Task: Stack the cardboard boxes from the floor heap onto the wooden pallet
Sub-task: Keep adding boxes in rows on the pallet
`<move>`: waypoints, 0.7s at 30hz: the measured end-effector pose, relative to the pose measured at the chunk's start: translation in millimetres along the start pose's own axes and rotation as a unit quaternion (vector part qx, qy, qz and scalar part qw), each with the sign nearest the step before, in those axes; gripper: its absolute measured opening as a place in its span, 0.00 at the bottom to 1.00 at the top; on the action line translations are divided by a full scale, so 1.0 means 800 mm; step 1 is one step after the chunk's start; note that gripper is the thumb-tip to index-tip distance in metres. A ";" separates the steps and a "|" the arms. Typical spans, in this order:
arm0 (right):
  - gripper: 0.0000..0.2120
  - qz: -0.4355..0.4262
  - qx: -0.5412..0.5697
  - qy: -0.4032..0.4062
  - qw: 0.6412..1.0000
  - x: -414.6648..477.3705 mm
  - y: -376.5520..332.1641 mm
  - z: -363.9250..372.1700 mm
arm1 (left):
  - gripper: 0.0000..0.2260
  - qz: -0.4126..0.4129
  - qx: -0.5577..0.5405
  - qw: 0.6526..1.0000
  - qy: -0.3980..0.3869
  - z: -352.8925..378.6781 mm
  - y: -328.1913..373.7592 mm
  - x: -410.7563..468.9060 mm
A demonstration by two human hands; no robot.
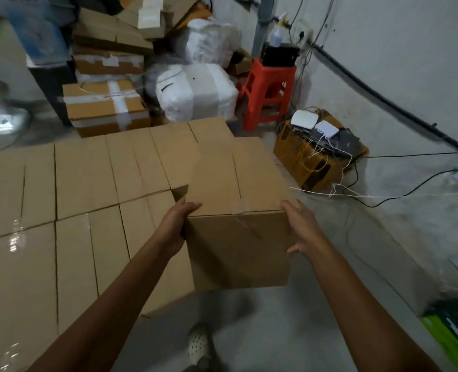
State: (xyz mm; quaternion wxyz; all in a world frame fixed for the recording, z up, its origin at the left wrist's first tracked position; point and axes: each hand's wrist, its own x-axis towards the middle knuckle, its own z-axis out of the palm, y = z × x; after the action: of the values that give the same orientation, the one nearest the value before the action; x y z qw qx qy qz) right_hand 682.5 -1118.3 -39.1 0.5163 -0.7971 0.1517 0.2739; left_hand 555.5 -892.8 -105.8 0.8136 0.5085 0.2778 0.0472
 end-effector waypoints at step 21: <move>0.23 0.051 -0.107 -0.177 0.977 0.268 0.103 -0.043 | 0.18 -0.067 -0.128 0.958 0.249 0.101 -0.202 0.076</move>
State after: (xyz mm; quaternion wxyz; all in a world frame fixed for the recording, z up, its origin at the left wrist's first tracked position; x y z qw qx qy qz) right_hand 821.6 -1175.1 -216.6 0.4318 -0.7781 0.0682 0.4511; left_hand 613.4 -1013.0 -241.6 0.7784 0.3521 0.4967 0.1530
